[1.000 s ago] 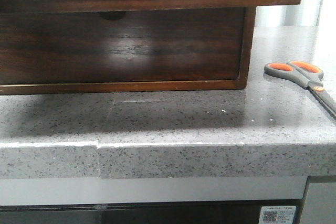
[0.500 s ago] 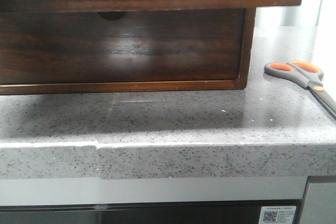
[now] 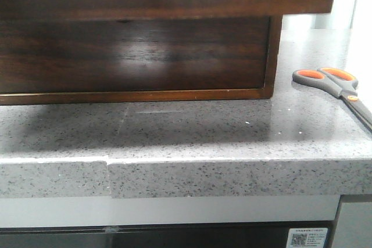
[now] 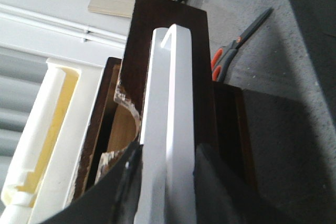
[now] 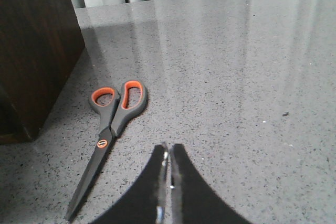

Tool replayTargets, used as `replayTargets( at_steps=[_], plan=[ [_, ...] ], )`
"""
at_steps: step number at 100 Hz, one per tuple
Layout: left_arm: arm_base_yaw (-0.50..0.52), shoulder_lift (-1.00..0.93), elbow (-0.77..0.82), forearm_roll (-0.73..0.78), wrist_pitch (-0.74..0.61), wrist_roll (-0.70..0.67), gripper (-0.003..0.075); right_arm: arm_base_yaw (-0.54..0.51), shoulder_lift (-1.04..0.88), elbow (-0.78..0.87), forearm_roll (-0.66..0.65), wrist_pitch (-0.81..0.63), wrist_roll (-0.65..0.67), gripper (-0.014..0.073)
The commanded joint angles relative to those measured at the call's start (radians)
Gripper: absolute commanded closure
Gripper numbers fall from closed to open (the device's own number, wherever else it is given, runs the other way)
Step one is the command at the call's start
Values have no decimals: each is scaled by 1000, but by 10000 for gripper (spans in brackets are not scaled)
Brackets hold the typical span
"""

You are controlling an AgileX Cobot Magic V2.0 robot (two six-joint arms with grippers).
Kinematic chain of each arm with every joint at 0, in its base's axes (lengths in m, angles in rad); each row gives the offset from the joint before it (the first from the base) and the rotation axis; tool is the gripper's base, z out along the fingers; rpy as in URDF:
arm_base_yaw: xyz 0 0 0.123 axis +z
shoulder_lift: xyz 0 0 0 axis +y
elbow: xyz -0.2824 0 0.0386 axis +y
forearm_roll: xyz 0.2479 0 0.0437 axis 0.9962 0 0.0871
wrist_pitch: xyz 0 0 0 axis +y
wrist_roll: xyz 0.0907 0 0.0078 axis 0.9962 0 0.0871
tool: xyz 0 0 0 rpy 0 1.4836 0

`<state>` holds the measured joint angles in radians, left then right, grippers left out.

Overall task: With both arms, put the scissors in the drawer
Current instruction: 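Pull the drawer open toward the robot with the left gripper, then lower the right gripper onto the grey-and-orange scissors and grasp them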

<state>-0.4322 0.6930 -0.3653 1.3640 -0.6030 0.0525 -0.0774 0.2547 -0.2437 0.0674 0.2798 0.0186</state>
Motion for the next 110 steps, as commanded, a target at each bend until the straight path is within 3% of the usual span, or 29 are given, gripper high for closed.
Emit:
replayTargets(
  at_steps=[1,29,53,96,110],
  plan=[
    [-9,-7,-33,-17,-48,-52,489,-5,17,-32,0,-76,-5,635],
    [-9,-7,-33,0,-48,-72,475,-5,17,-32,0,-76,-5,635],
    [-9,-7,-33,-30,-44,-122,276,-3,17,-32,0,-76,-5,635],
    [-9,-83,-33,-123,-51,-122,280,-3,17,-32,0,-76,-5,635],
    [-9,-150,-33,-164,-47,-179,281,-3,17,-32,0,-80,-5,635]
  ],
)
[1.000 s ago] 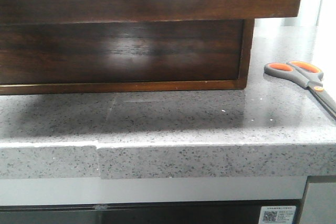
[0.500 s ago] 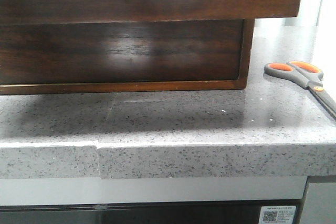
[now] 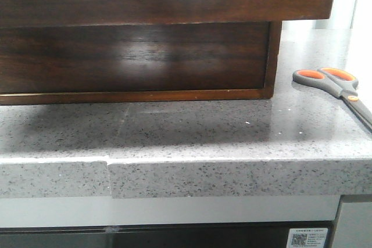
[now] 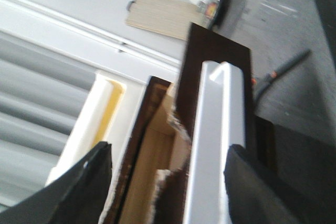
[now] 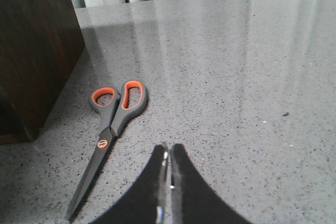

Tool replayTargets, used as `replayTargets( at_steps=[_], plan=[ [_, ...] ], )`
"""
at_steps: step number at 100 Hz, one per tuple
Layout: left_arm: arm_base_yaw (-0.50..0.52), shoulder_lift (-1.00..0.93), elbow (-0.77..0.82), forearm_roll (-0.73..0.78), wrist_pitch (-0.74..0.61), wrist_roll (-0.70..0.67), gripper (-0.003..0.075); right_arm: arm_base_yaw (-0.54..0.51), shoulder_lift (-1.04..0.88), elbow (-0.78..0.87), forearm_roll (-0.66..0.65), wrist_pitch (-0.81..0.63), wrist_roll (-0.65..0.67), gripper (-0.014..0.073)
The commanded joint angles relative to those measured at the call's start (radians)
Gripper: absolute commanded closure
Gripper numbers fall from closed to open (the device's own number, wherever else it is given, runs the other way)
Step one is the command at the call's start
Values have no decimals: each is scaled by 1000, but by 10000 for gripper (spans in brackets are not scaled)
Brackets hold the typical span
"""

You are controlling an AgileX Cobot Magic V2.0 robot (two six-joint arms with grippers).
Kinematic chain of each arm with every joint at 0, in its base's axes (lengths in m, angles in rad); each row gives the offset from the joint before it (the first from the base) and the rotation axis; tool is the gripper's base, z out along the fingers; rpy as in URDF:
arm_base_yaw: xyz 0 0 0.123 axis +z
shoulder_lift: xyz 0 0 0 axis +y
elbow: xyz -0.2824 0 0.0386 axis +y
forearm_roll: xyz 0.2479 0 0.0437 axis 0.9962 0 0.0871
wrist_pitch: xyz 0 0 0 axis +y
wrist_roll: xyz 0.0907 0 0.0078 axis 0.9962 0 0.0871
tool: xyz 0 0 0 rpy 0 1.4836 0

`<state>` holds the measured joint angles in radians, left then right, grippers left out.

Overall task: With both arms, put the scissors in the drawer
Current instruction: 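Lower the right gripper onto the grey-and-orange scissors and grasp them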

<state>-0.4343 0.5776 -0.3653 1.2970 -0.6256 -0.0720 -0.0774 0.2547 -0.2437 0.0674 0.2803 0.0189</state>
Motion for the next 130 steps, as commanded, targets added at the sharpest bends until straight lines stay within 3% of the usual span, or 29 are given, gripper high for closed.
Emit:
replayTargets(
  at_steps=[1,17,50,69,80,91,109,130],
  plan=[
    [-7,-38,-33,-99,-21,-59,282,-3,17,-32,0,-82,-5,635],
    [-7,-117,-33,-134,7,-225,370,-3,17,-32,0,-87,-5,635],
    [-7,-294,-33,-134,97,-452,743,35,39,-53,-5,-61,-5,634],
    [-7,-352,9,-134,115,-508,742,92,173,-174,-18,-7,-25,633],
    [-7,-368,52,-134,115,-608,742,127,281,-284,-20,65,-25,615],
    [-7,-368,87,-134,106,-713,742,161,410,-399,-21,184,-25,481],
    [-7,-368,113,-134,72,-723,742,196,624,-578,-26,337,-25,211],
    [-7,-368,118,-134,58,-736,742,198,903,-813,-26,598,-25,179]
  ],
)
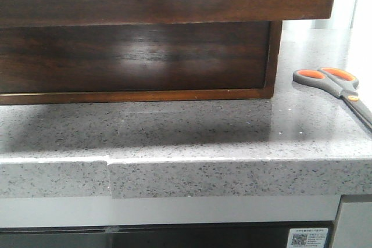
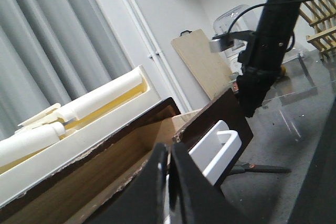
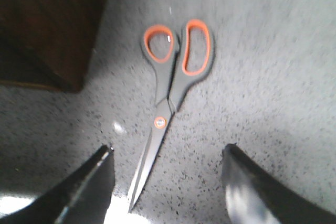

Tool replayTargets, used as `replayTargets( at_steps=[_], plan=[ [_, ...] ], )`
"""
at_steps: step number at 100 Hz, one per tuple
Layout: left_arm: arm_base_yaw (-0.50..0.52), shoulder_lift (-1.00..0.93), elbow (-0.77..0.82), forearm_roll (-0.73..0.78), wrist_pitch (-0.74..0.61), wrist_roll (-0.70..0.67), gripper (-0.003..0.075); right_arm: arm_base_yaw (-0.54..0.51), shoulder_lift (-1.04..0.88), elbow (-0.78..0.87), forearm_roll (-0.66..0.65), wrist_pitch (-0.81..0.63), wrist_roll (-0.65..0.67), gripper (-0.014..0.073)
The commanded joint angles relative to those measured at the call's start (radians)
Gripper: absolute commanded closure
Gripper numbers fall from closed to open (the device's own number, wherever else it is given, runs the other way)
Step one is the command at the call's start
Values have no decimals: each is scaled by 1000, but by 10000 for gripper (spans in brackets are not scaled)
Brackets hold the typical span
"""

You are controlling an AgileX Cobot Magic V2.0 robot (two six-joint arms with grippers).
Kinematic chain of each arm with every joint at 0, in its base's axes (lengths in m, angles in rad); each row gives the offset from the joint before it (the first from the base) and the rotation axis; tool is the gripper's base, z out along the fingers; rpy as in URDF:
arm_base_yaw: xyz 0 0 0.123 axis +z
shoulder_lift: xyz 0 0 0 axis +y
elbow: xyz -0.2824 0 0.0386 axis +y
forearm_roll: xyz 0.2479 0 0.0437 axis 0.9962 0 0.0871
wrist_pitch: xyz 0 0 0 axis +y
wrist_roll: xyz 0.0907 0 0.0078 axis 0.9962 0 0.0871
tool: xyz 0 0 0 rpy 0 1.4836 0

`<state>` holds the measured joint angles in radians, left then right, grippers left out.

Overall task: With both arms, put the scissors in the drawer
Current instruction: 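Lower the right gripper onto the grey-and-orange scissors and grasp them, then lift the scissors with the right gripper and carry them over the drawer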

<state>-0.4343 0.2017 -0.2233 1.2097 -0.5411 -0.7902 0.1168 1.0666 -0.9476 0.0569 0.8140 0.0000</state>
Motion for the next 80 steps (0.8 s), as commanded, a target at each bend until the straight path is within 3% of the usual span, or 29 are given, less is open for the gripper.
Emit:
replayTargets(
  at_steps=[1,10,27,80],
  plan=[
    [-7,8,-24,-46,-27,-18,742,4,100,-117,-15,81,-6,179],
    [-7,8,-24,-46,-27,-18,742,4,198,-192,-15,167,0,185],
    [-7,8,-24,-46,-27,-18,742,4,320,-226,17,202,0,186],
    [-7,8,-24,-46,-27,-18,742,4,497,-226,22,174,0,186]
  ],
)
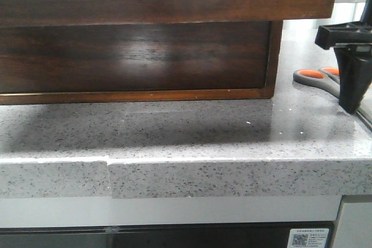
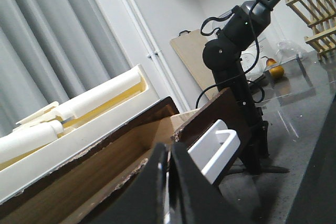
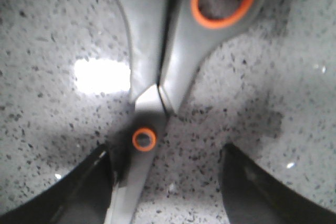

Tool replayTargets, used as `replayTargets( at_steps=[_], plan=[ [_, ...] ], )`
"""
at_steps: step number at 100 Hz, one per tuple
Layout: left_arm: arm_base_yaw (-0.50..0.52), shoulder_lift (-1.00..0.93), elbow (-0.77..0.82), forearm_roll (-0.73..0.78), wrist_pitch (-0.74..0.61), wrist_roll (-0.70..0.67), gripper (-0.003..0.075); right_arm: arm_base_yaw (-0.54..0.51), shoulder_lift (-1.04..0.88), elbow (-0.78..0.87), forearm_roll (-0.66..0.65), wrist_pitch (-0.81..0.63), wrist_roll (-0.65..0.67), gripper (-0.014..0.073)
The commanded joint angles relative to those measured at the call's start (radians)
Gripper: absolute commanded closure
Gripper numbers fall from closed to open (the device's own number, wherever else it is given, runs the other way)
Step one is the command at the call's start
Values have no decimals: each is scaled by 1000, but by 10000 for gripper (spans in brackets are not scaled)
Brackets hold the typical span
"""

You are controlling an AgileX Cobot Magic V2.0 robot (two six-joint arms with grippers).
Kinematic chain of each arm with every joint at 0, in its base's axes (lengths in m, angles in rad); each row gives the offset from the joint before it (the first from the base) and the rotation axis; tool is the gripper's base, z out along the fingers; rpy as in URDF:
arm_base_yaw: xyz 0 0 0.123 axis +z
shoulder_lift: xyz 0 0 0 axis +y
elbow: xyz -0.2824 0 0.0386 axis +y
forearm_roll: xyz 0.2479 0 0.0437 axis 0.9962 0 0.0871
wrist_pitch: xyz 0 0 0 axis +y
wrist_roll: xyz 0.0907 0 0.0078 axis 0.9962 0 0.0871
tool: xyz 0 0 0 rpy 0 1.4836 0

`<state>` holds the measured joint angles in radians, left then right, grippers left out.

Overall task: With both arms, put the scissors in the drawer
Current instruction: 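Lift the scissors with the right gripper and carry them over the drawer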

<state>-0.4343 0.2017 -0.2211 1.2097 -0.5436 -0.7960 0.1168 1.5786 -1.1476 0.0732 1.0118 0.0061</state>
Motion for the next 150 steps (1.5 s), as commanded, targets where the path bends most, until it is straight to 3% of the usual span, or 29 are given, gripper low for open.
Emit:
replayTargets(
  at_steps=[1,12,19,43,75,101,150],
  plan=[
    [-7,8,-26,-46,-24,-12,742,4,-15,-26,6,-24,-6,186],
    [-7,8,-26,-46,-24,-12,742,4,-9,-26,6,-24,-6,191],
    [-7,8,-26,-46,-24,-12,742,4,-9,-26,6,-24,-6,246],
    [-7,8,-26,-46,-24,-12,742,4,-9,-26,-7,-14,-6,663],
    [-7,8,-26,-46,-24,-12,742,4,-27,-26,-55,22,-12,655],
    [-7,8,-26,-46,-24,-12,742,2,-157,-58,-87,70,-6,655],
    [-7,8,-26,-46,-24,-12,742,8,-364,-457,-90,158,-57,655]
  ],
)
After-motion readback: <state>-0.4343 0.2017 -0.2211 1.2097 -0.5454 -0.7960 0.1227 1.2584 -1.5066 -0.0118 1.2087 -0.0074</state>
